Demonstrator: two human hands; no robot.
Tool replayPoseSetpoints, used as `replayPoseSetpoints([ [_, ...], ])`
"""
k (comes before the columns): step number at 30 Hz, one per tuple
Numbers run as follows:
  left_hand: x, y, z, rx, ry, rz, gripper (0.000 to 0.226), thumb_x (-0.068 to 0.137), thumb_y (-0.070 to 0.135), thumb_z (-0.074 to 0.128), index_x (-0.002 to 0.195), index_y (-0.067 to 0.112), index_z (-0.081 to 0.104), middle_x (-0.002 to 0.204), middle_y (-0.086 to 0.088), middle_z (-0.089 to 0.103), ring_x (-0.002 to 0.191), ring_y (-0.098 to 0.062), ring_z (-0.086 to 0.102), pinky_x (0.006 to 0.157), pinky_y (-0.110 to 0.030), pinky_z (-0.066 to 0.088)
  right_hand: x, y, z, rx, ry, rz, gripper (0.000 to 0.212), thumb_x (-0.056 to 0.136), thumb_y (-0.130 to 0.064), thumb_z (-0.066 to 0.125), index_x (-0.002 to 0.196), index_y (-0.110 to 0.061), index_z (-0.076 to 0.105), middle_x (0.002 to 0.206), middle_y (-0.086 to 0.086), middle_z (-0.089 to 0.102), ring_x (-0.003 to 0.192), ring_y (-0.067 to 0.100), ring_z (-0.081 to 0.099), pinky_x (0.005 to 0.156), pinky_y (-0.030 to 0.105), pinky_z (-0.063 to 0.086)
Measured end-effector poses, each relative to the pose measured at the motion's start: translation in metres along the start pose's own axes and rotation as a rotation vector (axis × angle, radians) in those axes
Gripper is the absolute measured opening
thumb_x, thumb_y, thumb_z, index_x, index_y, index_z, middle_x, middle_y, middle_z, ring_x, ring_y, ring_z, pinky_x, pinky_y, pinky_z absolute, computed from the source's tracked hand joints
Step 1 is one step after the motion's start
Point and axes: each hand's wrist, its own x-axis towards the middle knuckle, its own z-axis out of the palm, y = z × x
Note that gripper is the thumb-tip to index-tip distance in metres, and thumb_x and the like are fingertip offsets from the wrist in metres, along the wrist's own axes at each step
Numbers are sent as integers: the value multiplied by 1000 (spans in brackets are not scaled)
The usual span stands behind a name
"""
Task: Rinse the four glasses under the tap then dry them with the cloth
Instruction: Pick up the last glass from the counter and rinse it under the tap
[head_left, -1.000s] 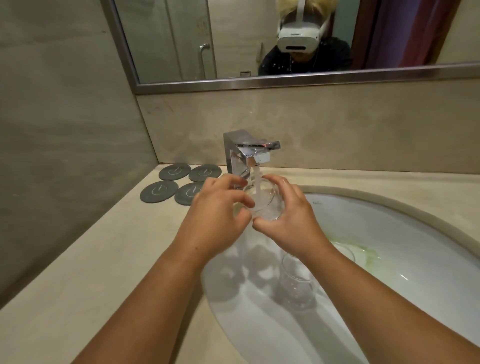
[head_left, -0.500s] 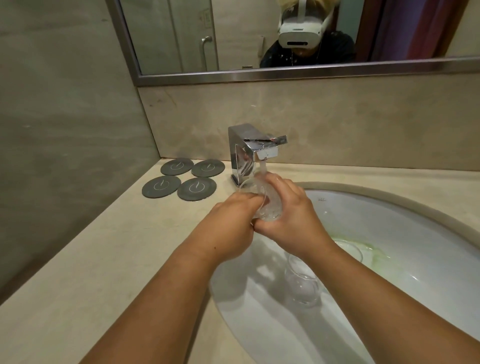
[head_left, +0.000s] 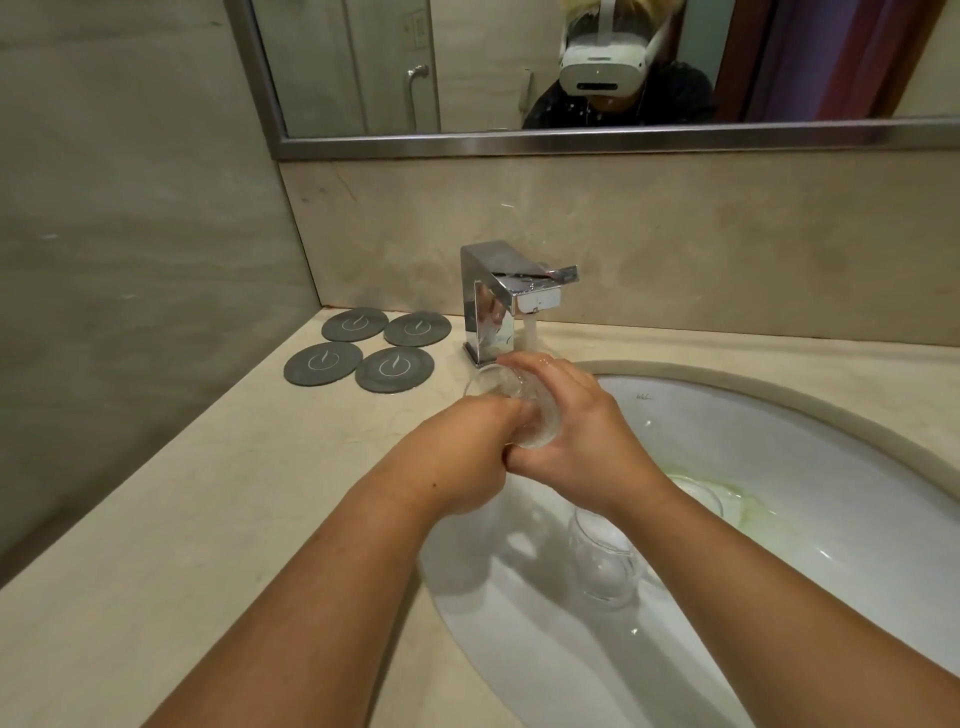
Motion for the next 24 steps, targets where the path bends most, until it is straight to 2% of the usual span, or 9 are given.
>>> replayPoseSetpoints([
  [3,-1,2,-4,-111,107,31,44,84,-5,54,113,21,72,106,5,75,99,-19,68,90,-38,55,2,-1,-4,59,84,61,81,72,-13,87,144,-36,57,133,-21,58,130,8,53,105,22,43],
  [5,-3,6,-7,-176,201,59,38,89,1,61,117,23,73,106,8,76,100,-11,69,93,-30,54,3,0,-8,101,132,126,84,76,-19,89,149,-38,53,138,-21,56,133,2,49,107,21,40],
  [8,-4,7,-8,-196,322,96,30,91,6,66,114,23,76,103,12,75,102,-6,66,95,-20,50,4,2,-8,114,173,132,83,76,-26,90,148,-43,52,137,-19,59,128,-2,50,104,16,40],
  [10,-4,2,-9,-178,388,86,21,94,13,69,107,27,77,99,16,72,102,-5,57,91,-8,40,4,3,-6,101,189,143,81,76,-32,92,146,-46,53,132,-19,61,124,-2,52,98,11,39],
  [11,-4,0,-10,-158,407,70,16,95,18,70,103,30,77,98,18,69,101,-5,52,88,-6,36,4,3,-5,98,193,156,81,75,-34,92,144,-48,54,129,-19,62,123,-1,53,95,9,39],
  [14,-4,-6,-11,-123,416,34,8,98,30,69,99,32,77,101,18,66,102,-8,43,83,-13,29,3,1,-6,109,195,193,80,74,-35,92,144,-49,55,116,-24,59,116,1,56,88,3,37],
  [18,-3,-8,-10,-129,405,45,13,101,36,65,101,31,77,108,15,61,108,-12,43,90,-22,29,3,-5,-9,155,166,218,78,77,-38,90,146,-49,53,113,-25,59,110,-1,59,85,4,39],
  [22,-2,-6,-11,-214,522,21,2,100,31,67,99,29,67,110,12,53,110,-11,49,88,-21,33,3,-7,-8,263,88,327,72,79,-46,89,143,-49,55,120,-27,61,113,-9,57,76,3,44],
  [24,-3,-8,-12,-252,538,-11,8,101,30,66,109,30,66,115,14,53,111,-9,54,84,-15,36,4,-7,-4,343,95,407,72,74,-57,90,138,-45,60,127,-22,64,117,-2,60,81,14,52],
])
